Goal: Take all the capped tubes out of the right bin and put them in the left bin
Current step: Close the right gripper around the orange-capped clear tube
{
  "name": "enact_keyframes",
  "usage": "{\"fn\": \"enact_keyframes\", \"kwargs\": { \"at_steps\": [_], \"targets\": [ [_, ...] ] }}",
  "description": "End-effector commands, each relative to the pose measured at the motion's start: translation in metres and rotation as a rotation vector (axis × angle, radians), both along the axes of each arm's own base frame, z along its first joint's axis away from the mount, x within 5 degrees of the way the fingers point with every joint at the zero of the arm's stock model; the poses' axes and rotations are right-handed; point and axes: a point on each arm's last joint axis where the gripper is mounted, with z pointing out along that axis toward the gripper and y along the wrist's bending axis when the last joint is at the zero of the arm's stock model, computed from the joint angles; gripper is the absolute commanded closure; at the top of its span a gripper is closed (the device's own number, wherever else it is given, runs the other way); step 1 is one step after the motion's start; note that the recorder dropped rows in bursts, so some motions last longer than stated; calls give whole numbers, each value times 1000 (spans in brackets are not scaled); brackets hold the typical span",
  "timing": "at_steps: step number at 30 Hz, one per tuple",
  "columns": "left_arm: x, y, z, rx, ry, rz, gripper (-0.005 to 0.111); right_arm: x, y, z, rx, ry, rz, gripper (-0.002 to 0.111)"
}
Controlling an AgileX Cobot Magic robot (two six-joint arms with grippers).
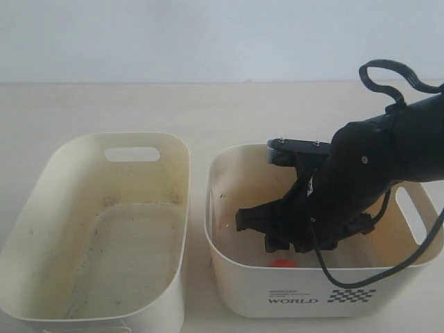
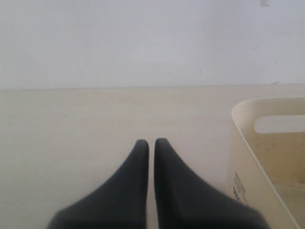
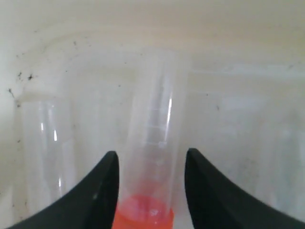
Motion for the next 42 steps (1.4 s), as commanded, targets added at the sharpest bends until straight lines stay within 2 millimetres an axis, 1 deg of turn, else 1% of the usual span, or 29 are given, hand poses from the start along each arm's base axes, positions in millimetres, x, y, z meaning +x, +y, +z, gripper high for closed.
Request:
{"fn": "enact_keyframes", "kwargs": {
  "at_steps": [1,10,12,14,15,19,23,26,27,28,29,30,32,34,36,38,39,40,41,42],
  "targets": [
    [0,0,2,-16,-9,1,102,2,1,2,-4,-28,24,66],
    [0,0,2,-16,-9,1,102,4,2,3,8,-52,17,67],
    [0,0,2,-16,-9,1,102,4,2,3,9,-53,15,76],
    [0,0,2,-16,-9,1,102,4,2,3,8,-55,21,101],
    [0,0,2,-16,-9,1,102,4,2,3,8,-55,21,109],
    [0,0,2,-16,-9,1,102,2,1,3,3,-43,23,108],
    [0,0,2,-16,-9,1,102,0,0,20,27,-87,25,108],
    [0,0,2,-16,-9,1,102,-3,-2,40,58,-146,30,108],
    [0,0,2,-16,-9,1,102,-4,-3,48,66,-171,35,108],
    [0,0,2,-16,-9,1,102,-7,-5,61,82,-214,41,108],
    [0,0,2,-16,-9,1,102,-9,-6,67,90,-237,45,108],
    [0,0,2,-16,-9,1,102,-13,-9,79,102,-271,50,108],
    [0,0,2,-16,-9,1,102,-18,-13,92,105,-307,63,108],
    [0,0,2,-16,-9,1,102,-22,-15,99,107,-320,68,108],
    [0,0,2,-16,-9,1,102,-21,-15,96,92,-318,77,107],
    [0,0,2,-16,-9,1,102,-16,-12,83,83,-263,47,91],
    [0,0,2,-16,-9,1,102,-13,-10,71,69,-223,35,70],
    [0,0,2,-16,-9,1,102,-11,-9,64,61,-201,26,55],
    [0,0,2,-16,-9,1,102,-7,-7,50,37,-158,27,34],
    [0,0,2,-16,-9,1,102,-6,-6,43,27,-135,22,31]
  ]
}}
